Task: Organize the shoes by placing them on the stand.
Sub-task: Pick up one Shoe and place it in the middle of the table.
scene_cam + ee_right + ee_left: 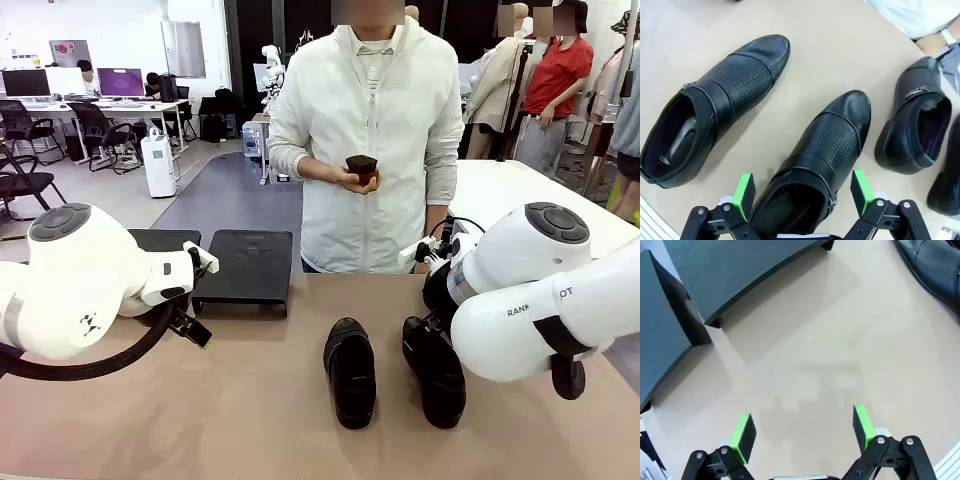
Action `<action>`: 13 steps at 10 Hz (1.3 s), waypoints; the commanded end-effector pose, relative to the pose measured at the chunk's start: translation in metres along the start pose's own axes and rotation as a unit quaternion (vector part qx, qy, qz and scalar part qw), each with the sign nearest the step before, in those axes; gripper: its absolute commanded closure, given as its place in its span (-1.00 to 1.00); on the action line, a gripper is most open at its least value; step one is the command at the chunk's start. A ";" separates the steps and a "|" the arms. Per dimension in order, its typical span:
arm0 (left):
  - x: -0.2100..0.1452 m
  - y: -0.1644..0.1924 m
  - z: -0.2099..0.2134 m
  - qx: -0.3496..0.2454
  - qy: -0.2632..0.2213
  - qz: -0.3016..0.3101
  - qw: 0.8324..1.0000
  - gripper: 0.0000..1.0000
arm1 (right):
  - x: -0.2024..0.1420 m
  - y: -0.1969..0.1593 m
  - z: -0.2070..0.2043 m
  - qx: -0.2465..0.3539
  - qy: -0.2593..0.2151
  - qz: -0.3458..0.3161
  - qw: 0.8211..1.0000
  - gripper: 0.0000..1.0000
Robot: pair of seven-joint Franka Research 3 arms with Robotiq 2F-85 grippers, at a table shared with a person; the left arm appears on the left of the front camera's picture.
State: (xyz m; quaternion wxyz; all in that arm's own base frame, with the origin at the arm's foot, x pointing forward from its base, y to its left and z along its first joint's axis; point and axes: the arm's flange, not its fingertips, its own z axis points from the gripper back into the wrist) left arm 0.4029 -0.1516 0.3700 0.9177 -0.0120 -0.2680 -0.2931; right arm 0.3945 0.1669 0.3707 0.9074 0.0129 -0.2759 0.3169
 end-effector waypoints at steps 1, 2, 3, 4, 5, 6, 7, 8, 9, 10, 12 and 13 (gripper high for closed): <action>0.000 0.000 0.000 0.000 0.000 0.000 1.000 -1.00 | 0.000 0.000 0.000 0.000 0.000 0.000 1.000 -1.00; 0.000 0.000 0.000 0.000 0.000 0.000 1.000 -1.00 | 0.000 0.000 0.000 0.000 0.000 0.000 1.000 -1.00; 0.000 0.000 0.000 0.000 0.000 0.000 1.000 -1.00 | 0.000 0.000 0.000 0.000 0.000 0.000 1.000 -1.00; 0.000 0.000 0.000 0.000 0.000 0.000 1.000 -1.00 | 0.000 0.000 0.000 0.000 0.000 0.000 1.000 -1.00; 0.000 0.000 0.000 0.000 0.000 0.000 1.000 -1.00 | 0.000 0.000 0.000 0.000 0.000 0.000 1.000 -1.00; 0.000 0.000 0.000 0.000 0.000 0.000 1.000 -1.00 | 0.000 0.000 0.000 0.000 0.000 0.000 1.000 -1.00; 0.000 0.000 0.000 0.000 0.000 0.000 1.000 -1.00 | 0.000 0.000 0.000 0.000 0.000 0.000 1.000 -1.00; 0.000 0.000 0.000 0.000 0.000 0.000 1.000 -1.00 | 0.000 0.000 0.000 0.000 0.000 0.000 1.000 -1.00; 0.000 0.000 0.000 0.000 0.000 0.000 1.000 -1.00 | 0.000 0.000 0.000 0.000 0.000 0.000 1.000 -1.00; 0.000 0.000 0.000 0.000 0.000 0.000 1.000 -1.00 | 0.000 0.000 0.000 0.000 0.000 0.000 1.000 -1.00; 0.000 0.000 0.000 0.000 0.000 0.000 1.000 -1.00 | 0.000 0.000 0.000 0.000 0.000 0.000 1.000 -1.00; 0.000 0.000 0.000 0.000 0.000 0.000 1.000 -1.00 | 0.000 0.000 0.000 0.000 0.000 0.000 1.000 -1.00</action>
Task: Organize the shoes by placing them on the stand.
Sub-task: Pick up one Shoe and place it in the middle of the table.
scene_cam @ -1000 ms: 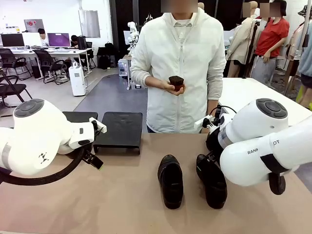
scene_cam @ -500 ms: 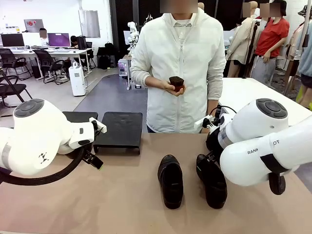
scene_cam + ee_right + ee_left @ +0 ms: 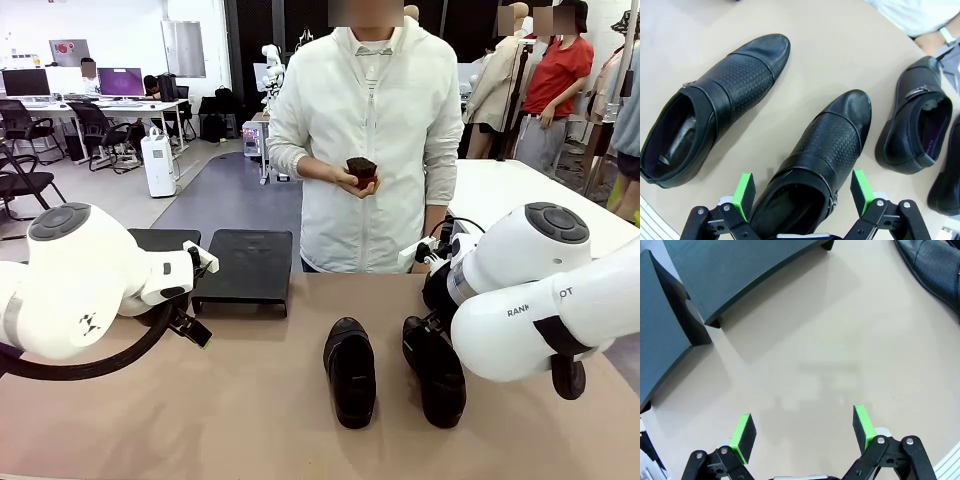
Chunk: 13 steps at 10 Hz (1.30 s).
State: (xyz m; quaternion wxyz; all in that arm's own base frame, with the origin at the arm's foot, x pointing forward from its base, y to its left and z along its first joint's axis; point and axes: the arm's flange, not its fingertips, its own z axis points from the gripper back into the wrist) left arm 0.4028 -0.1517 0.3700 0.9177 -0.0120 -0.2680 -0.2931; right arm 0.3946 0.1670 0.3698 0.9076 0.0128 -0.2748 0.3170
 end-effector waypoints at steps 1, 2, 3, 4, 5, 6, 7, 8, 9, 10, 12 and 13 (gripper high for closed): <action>0.000 0.000 0.000 0.000 0.000 0.000 1.000 -1.00 | 0.000 0.000 0.001 0.000 -0.001 0.000 1.000 -1.00; 0.000 0.000 0.000 0.000 0.000 0.000 1.000 -1.00 | 0.000 0.000 0.001 0.000 -0.001 0.000 1.000 -1.00; 0.000 0.000 0.000 0.000 0.000 0.000 1.000 -1.00 | 0.000 0.000 0.000 0.000 0.000 0.000 1.000 -1.00; 0.008 0.009 0.021 -0.002 0.006 0.022 1.000 -1.00 | 0.007 -0.019 0.031 0.028 -0.005 -0.015 0.999 -1.00; 0.023 0.022 0.061 0.001 0.052 0.126 0.991 -1.00 | 0.020 -0.033 0.078 0.057 0.013 -0.062 0.996 -1.00; 0.029 0.031 0.096 -0.024 0.058 0.131 0.989 -1.00 | 0.025 -0.047 0.115 0.080 0.017 -0.092 0.992 -1.00; 0.024 0.043 0.140 -0.069 0.043 0.121 0.989 -1.00 | 0.024 -0.065 0.157 0.075 0.022 -0.152 0.985 -1.00; 0.012 0.055 0.177 -0.124 0.034 0.112 0.985 -1.00 | 0.014 -0.077 0.192 0.101 0.011 -0.196 0.975 -1.00; -0.003 0.064 0.201 -0.161 0.012 0.120 0.980 -1.00 | -0.008 -0.093 0.220 0.121 -0.012 -0.236 0.964 -1.00; -0.024 0.078 0.221 -0.190 -0.015 0.134 0.972 -1.00 | -0.030 -0.107 0.234 0.126 -0.030 -0.272 0.953 -1.00; -0.045 0.090 0.213 -0.156 -0.021 0.171 0.973 -1.00 | -0.050 -0.123 0.219 0.043 -0.049 -0.318 0.946 -1.00; -0.022 0.075 0.238 -0.188 -0.020 0.132 0.973 -1.00 | -0.034 -0.116 0.252 0.119 -0.025 -0.263 0.957 -1.00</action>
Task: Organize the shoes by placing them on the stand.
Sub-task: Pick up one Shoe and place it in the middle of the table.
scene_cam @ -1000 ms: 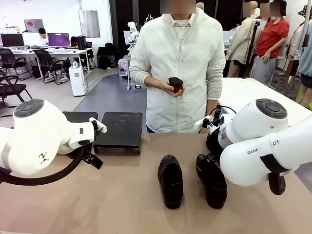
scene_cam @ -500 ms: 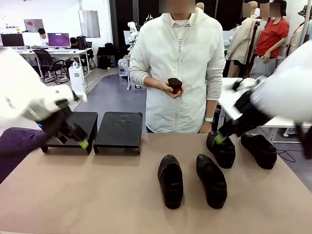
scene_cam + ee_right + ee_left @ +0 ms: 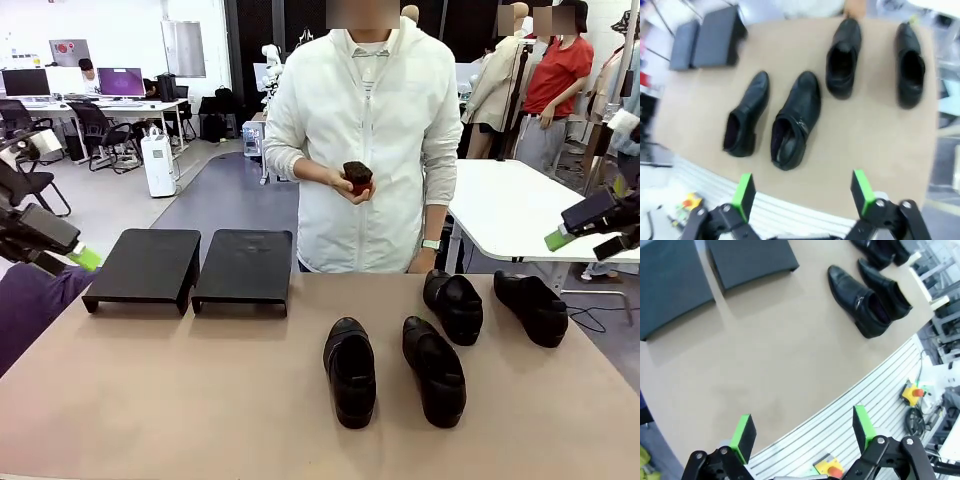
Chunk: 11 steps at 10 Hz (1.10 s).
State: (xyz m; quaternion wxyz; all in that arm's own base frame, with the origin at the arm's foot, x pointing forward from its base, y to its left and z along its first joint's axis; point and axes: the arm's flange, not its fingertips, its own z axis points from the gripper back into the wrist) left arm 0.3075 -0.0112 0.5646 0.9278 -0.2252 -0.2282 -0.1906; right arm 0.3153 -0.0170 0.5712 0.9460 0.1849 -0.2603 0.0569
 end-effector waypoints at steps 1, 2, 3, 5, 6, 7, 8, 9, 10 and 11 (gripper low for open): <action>0.015 -0.020 -0.007 -0.007 0.010 -0.021 1.000 -1.00 | 0.008 0.024 0.001 0.026 0.021 0.032 0.999 -1.00; 0.015 -0.020 -0.007 -0.007 0.010 -0.021 1.000 -1.00 | 0.008 0.024 0.001 0.026 0.021 0.032 0.999 -1.00; 0.015 -0.020 -0.007 -0.007 0.010 -0.021 1.000 -1.00 | 0.008 0.024 0.001 0.026 0.021 0.032 0.999 -1.00; 0.015 -0.020 -0.007 -0.007 0.010 -0.021 1.000 -1.00 | 0.008 0.024 0.001 0.026 0.021 0.032 0.999 -1.00; 0.015 -0.020 -0.007 -0.007 0.010 -0.021 1.000 -1.00 | 0.008 0.024 0.001 0.026 0.021 0.032 0.999 -1.00; 0.015 -0.020 -0.007 -0.007 0.010 -0.021 1.000 -1.00 | 0.008 0.024 0.001 0.026 0.021 0.032 0.999 -1.00; 0.015 -0.020 -0.007 -0.007 0.010 -0.021 1.000 -1.00 | 0.008 0.024 0.001 0.026 0.021 0.032 0.999 -1.00; 0.015 -0.020 -0.007 -0.007 0.010 -0.021 1.000 -1.00 | 0.008 0.024 0.001 0.026 0.021 0.032 0.999 -1.00; 0.015 -0.020 -0.007 -0.007 0.010 -0.021 1.000 -1.00 | 0.003 0.025 0.000 0.008 0.021 0.030 0.999 -1.00; 0.015 -0.020 -0.007 -0.007 0.010 -0.021 1.000 -1.00 | 0.017 0.038 -0.022 0.011 0.046 0.076 0.996 -1.00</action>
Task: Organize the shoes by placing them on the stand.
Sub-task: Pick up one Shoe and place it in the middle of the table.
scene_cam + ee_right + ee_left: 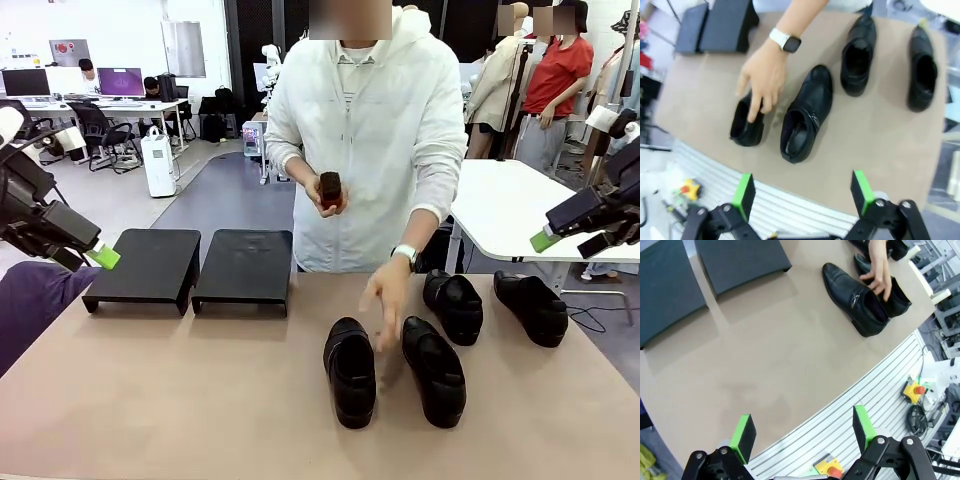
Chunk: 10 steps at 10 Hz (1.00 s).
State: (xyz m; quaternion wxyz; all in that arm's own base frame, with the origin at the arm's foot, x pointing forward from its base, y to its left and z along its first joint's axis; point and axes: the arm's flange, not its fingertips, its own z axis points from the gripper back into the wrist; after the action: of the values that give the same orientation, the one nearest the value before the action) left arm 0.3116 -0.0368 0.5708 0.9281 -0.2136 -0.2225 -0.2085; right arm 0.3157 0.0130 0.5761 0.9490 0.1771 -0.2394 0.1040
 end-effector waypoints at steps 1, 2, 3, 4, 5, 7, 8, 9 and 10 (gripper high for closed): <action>0.002 0.002 0.002 -0.013 -0.002 -0.004 1.000 -1.00 | 0.031 0.016 -0.033 0.004 0.039 0.054 0.998 -1.00; 0.002 0.002 0.002 -0.013 -0.002 -0.004 1.000 -1.00 | 0.032 0.005 -0.019 0.007 0.033 0.053 0.998 -1.00; 0.002 0.002 0.002 -0.013 -0.002 -0.004 1.000 -1.00 | 0.024 -0.019 0.007 -0.008 0.027 0.028 0.999 -1.00; 0.002 0.002 0.002 -0.013 -0.002 -0.004 1.000 -1.00 | 0.007 -0.039 0.035 -0.012 0.017 0.010 1.000 -1.00; 0.002 0.002 0.002 -0.013 -0.002 -0.004 1.000 -1.00 | -0.008 -0.048 0.049 -0.026 0.012 -0.003 1.000 -1.00; 0.002 0.002 0.002 -0.013 -0.002 -0.004 1.000 -1.00 | -0.048 -0.064 0.069 -0.063 -0.003 -0.073 0.995 -1.00; 0.002 0.002 0.002 -0.013 -0.002 -0.004 1.000 -1.00 | -0.061 -0.067 0.067 -0.064 -0.010 -0.089 0.994 -1.00; 0.002 0.002 0.002 -0.013 -0.002 -0.004 1.000 -1.00 | -0.064 -0.065 0.060 -0.067 -0.015 -0.097 0.993 -1.00; 0.002 0.002 0.002 -0.013 -0.002 -0.004 1.000 -1.00 | -0.047 -0.073 0.078 -0.053 -0.007 -0.064 0.997 -1.00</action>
State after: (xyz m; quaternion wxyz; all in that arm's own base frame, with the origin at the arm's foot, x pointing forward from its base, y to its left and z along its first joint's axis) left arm 0.3121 -0.0363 0.5714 0.9282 -0.2137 -0.2228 -0.2078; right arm 0.2510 -0.0905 0.5853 0.9602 0.1409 -0.2409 0.0138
